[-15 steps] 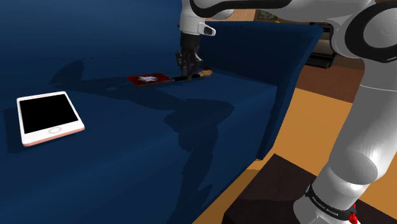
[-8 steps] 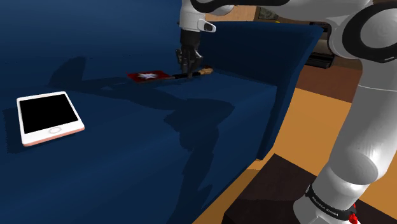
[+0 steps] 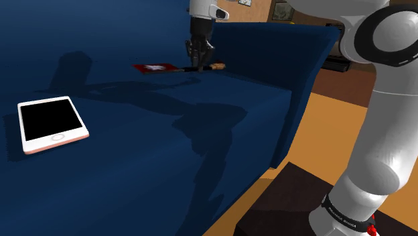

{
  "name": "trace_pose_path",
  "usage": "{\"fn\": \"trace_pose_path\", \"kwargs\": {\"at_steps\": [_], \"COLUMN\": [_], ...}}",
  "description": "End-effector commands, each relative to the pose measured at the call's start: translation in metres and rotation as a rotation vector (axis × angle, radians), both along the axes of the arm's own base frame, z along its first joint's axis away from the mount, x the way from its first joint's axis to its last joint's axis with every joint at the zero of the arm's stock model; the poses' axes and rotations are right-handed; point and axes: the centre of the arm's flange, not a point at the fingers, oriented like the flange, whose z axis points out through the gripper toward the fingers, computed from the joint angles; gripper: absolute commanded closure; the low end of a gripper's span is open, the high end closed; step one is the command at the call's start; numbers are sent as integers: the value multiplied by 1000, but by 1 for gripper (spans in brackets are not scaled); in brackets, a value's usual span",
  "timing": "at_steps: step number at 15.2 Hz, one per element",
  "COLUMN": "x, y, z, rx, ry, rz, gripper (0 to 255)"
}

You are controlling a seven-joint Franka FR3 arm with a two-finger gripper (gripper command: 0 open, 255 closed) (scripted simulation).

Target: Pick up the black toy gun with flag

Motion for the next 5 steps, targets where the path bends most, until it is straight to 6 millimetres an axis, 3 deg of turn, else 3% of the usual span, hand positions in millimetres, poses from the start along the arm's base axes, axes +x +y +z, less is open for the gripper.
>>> {"fn": "trace_pose_path", "kwargs": {"at_steps": [1, 5], "x": [0, 0], "y": [0, 0], "z": [12, 23], "rx": [0, 0], "ry": [0, 0], "rz": [0, -1], "gripper": [255, 255]}}
